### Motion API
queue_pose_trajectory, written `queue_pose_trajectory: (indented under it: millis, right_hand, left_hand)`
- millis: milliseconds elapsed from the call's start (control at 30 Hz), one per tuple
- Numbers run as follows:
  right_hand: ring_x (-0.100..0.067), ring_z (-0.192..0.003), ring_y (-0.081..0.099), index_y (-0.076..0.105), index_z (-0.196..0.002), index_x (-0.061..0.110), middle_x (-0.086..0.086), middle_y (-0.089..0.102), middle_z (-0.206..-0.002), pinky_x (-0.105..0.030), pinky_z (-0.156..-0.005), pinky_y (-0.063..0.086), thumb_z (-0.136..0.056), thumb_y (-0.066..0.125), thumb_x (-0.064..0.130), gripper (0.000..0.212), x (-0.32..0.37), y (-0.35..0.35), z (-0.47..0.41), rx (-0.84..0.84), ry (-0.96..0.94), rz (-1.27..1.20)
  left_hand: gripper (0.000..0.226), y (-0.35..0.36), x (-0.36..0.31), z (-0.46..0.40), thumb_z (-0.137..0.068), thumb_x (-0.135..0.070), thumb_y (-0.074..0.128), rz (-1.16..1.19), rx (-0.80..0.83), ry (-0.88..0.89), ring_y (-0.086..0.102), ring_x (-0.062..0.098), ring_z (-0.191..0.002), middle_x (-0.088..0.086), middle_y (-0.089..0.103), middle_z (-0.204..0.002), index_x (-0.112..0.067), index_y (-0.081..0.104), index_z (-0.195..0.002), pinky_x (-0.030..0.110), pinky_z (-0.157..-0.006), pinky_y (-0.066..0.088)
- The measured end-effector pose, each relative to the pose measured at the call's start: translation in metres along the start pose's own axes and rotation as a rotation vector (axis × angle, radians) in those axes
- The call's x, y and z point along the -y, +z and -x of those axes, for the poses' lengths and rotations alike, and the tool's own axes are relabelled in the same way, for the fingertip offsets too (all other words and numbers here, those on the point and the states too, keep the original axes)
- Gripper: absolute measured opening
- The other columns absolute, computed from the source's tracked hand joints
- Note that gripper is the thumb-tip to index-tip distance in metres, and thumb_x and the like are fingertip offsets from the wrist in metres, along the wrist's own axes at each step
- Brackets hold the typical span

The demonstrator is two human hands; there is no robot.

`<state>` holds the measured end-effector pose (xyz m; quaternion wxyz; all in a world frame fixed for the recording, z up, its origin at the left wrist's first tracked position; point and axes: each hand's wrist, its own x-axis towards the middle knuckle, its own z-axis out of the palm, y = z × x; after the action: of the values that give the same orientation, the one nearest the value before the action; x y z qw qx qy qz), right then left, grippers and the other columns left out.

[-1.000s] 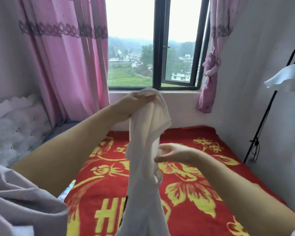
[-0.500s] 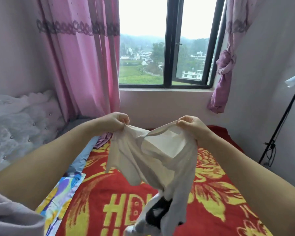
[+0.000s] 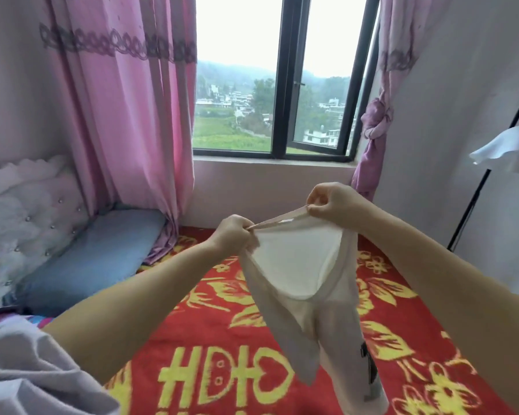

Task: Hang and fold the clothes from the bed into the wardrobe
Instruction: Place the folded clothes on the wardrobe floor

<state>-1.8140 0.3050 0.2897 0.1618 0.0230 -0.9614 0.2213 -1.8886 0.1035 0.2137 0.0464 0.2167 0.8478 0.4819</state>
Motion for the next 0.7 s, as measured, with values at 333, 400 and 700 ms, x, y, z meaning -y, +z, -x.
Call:
queue_pose_trajectory:
  millis: [333,400,700]
  right_hand:
    - [-0.016,-0.058,0.052,0.062,-0.067,0.008,-0.003,0.056,-0.065,-0.027,-0.055,0.039,-0.062,0.055,0.013,0.01,-0.085,0.003,0.026,0.211,0.338,-0.182]
    - [-0.008,-0.05,0.05,0.063,-0.073,0.002,-0.002,0.054,-0.063,-0.022,-0.05,0.038,-0.058,0.065,0.023,0.026,-0.087,-0.001,0.028,0.201,0.274,-0.558]
    - [-0.012,-0.058,0.043,0.052,-0.069,0.013,0.0,0.047,-0.064,-0.024,-0.054,0.033,-0.079,0.07,0.054,0.046,-0.045,0.001,0.021,0.25,0.026,-0.475]
  left_hand:
    - [0.017,-0.056,-0.028,0.0,-0.056,-0.007,0.041,0.01,-0.017,0.113,0.038,0.005,-0.042,-0.005,0.045,-0.044,-0.012,0.056,-0.049,0.014,-0.044,0.031]
    - [0.029,-0.069,-0.021,0.0,-0.077,-0.001,0.047,0.038,0.012,0.085,0.038,0.004,-0.041,-0.008,0.043,-0.044,-0.014,0.055,-0.052,0.014,-0.043,0.032]
    - [0.031,-0.099,0.003,0.001,-0.083,0.005,0.045,-0.02,-0.43,0.047,0.042,0.012,-0.056,-0.001,0.048,-0.057,-0.017,0.057,-0.065,0.021,-0.051,0.034]
